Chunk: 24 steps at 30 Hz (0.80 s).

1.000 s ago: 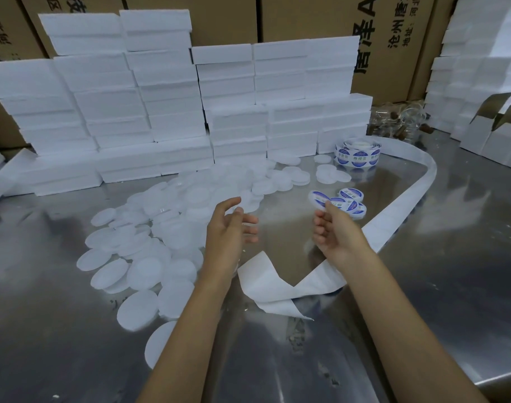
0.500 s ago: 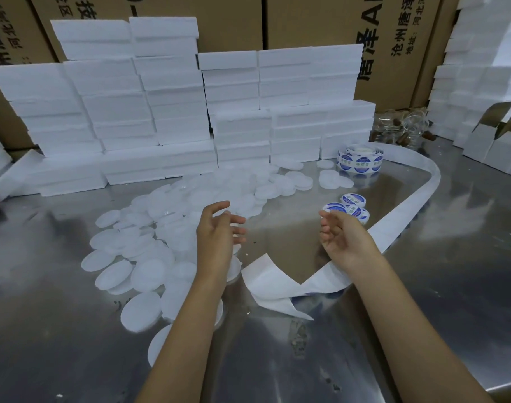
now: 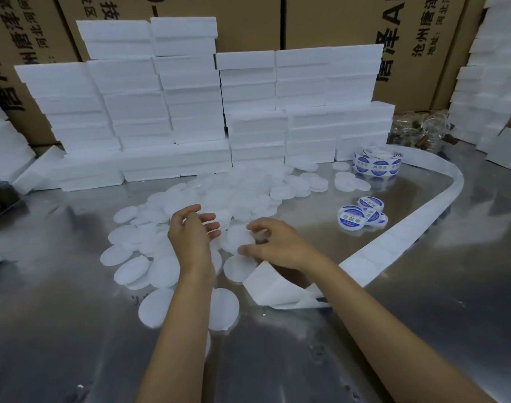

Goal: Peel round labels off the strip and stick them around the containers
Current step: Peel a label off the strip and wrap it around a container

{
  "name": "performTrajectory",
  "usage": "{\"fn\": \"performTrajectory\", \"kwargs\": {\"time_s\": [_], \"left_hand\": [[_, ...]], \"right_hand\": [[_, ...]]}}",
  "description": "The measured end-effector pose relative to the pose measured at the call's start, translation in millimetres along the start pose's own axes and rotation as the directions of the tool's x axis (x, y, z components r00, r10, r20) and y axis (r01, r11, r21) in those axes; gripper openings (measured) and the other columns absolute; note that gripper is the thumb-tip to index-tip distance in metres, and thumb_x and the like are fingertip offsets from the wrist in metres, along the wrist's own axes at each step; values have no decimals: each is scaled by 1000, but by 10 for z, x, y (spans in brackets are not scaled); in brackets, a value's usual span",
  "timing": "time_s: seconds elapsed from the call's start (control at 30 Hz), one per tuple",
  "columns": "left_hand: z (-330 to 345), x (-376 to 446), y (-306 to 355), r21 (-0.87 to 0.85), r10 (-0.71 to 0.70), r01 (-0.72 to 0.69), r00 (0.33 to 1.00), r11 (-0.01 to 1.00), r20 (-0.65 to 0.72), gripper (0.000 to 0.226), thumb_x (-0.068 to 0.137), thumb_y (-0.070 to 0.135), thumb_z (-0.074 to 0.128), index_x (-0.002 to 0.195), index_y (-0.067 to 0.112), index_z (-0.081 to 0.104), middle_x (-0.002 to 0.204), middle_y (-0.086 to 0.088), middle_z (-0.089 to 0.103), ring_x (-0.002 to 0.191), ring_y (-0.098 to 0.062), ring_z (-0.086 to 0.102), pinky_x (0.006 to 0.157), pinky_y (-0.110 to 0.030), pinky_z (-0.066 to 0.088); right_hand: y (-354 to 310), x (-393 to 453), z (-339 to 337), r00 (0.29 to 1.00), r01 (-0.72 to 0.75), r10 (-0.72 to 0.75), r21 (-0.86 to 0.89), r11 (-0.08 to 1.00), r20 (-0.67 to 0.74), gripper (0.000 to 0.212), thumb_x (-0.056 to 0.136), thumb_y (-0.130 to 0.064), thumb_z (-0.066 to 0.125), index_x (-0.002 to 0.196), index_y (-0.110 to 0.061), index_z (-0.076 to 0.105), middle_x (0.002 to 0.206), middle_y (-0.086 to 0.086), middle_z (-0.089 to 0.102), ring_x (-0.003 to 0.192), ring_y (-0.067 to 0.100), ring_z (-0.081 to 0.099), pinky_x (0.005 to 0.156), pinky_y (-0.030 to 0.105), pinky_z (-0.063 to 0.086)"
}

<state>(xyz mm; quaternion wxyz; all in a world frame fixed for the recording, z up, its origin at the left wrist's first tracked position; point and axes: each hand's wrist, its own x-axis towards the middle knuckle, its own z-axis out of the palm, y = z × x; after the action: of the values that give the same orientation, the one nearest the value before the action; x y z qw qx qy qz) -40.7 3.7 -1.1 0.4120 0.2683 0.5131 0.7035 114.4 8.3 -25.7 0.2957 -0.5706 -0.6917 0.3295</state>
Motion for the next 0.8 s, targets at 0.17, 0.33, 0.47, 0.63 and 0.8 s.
{"fn": "performTrajectory", "kwargs": {"time_s": [0.17,0.33,0.47,0.63,0.8], "left_hand": [[10,8,-13,4,-5,5,1000,1000,-1,31,96,1,35,105,11,63,82,-9,67,65,-20,62,57,-26,54],[21,-28,8,57,10,-13,998,998,61,26,96,3,42,97,19,62,87,-8,67,70,-19,62,55,-22,53],[91,-114,40,134,-97,56,942,989,323,18,97,22,60,115,25,61,105,-4,70,84,-19,71,60,-25,57],[131,-274,-10,154,-89,-10,781,988,618,39,101,5,48,126,30,62,113,-5,74,92,-26,76,72,-29,61],[111,-242,18,155,-61,-30,835,987,546,39,99,-3,40,120,20,62,108,-14,72,84,-26,76,69,-31,61]], "right_hand": [[-1,138,259,994,73,-72,6,997,-79,66,71,-44,83,128,-30,53,119,-11,57,111,10,54,91,25,47],[-66,75,141,952,173,-131,133,976,-276,64,69,-37,87,122,-36,51,109,-21,55,98,0,53,73,6,38],[-178,-52,-10,899,277,-202,146,950,-389,64,69,-38,86,120,-42,47,111,-24,57,102,-4,54,74,3,41],[-236,-218,-103,895,341,-282,124,932,-345,58,77,-24,77,127,-34,49,118,-18,59,107,0,55,75,4,42],[-151,-569,-464,970,224,-200,191,956,-138,25,85,-24,73,108,-28,64,107,-14,67,101,10,62,88,24,47]]}}
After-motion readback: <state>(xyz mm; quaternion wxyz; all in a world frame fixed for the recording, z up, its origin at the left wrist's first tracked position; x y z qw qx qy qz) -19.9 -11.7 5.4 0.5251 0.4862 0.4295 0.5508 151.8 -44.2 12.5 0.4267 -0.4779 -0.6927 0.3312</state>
